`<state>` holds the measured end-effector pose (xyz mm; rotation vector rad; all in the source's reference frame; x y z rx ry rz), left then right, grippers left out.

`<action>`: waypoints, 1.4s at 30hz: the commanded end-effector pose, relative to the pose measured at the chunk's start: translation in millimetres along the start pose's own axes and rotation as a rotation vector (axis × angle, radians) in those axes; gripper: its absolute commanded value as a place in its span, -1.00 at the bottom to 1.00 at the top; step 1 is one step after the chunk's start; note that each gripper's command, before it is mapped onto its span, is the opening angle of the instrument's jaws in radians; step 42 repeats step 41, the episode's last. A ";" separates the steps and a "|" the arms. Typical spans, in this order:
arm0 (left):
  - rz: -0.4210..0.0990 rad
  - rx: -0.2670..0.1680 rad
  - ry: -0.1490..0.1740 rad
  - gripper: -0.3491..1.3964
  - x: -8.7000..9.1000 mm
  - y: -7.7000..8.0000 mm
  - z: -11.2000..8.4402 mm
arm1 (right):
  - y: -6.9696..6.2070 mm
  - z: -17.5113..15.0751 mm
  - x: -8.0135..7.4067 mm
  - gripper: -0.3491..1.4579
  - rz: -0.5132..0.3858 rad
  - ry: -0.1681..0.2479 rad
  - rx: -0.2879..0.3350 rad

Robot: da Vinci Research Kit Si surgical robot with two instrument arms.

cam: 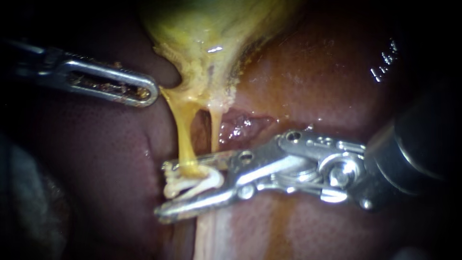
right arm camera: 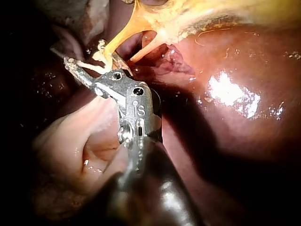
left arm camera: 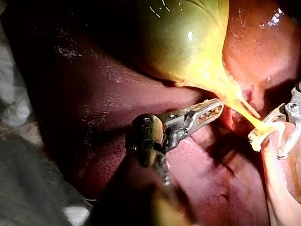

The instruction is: Clipping second clip left tube

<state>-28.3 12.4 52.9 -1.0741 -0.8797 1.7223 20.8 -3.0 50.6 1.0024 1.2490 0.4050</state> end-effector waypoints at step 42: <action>0.001 -0.001 0.000 -1.00 0.1 -0.2 0.1 | 2.1 -2.5 -0.9 -1.00 0.193 -0.045 0.028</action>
